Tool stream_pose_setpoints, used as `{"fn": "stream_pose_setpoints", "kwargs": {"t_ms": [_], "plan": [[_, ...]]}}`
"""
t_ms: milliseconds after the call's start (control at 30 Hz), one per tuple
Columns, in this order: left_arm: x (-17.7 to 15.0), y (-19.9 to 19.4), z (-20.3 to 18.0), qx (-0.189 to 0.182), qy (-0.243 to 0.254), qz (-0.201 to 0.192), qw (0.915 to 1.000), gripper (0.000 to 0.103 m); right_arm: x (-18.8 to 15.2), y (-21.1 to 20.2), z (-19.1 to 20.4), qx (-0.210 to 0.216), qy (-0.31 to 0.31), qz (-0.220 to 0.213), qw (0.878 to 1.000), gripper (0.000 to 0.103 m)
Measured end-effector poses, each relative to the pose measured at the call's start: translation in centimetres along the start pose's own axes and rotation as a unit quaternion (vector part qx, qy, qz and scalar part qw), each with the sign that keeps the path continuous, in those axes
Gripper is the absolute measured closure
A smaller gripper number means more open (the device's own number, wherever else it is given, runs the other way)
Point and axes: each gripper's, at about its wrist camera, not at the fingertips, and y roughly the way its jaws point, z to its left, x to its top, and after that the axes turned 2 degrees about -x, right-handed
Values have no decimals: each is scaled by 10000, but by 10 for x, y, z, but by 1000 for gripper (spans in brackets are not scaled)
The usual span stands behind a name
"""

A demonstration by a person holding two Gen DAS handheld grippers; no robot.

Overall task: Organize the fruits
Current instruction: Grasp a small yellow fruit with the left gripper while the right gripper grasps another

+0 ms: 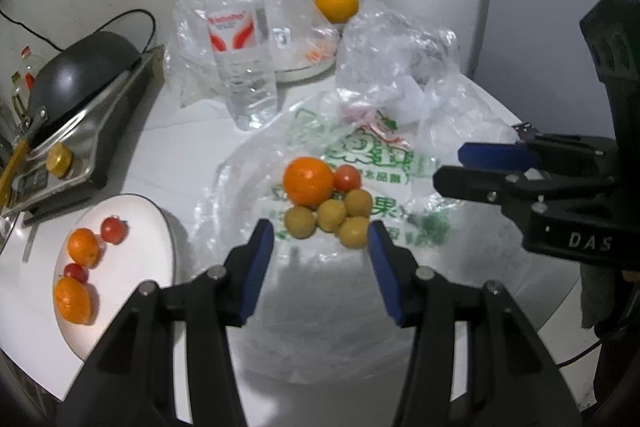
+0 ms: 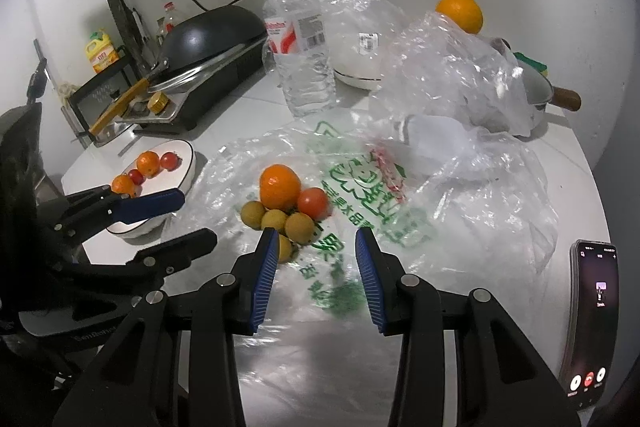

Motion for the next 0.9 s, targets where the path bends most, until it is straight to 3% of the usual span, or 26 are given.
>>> {"fn": "stream_pose_setpoints", "kwargs": {"t_ms": [367, 833, 900], "plan": [[-2, 31, -21, -31, -10, 318, 9995, 54, -3, 10, -22, 183, 50, 78, 9998, 61], [3, 61, -30, -79, 73, 636, 9979, 69, -1, 23, -33, 378, 72, 115, 9992, 61], [5, 64, -29, -76, 63, 663, 9978, 75, 1, 24, -34, 377, 63, 119, 9992, 61]]}}
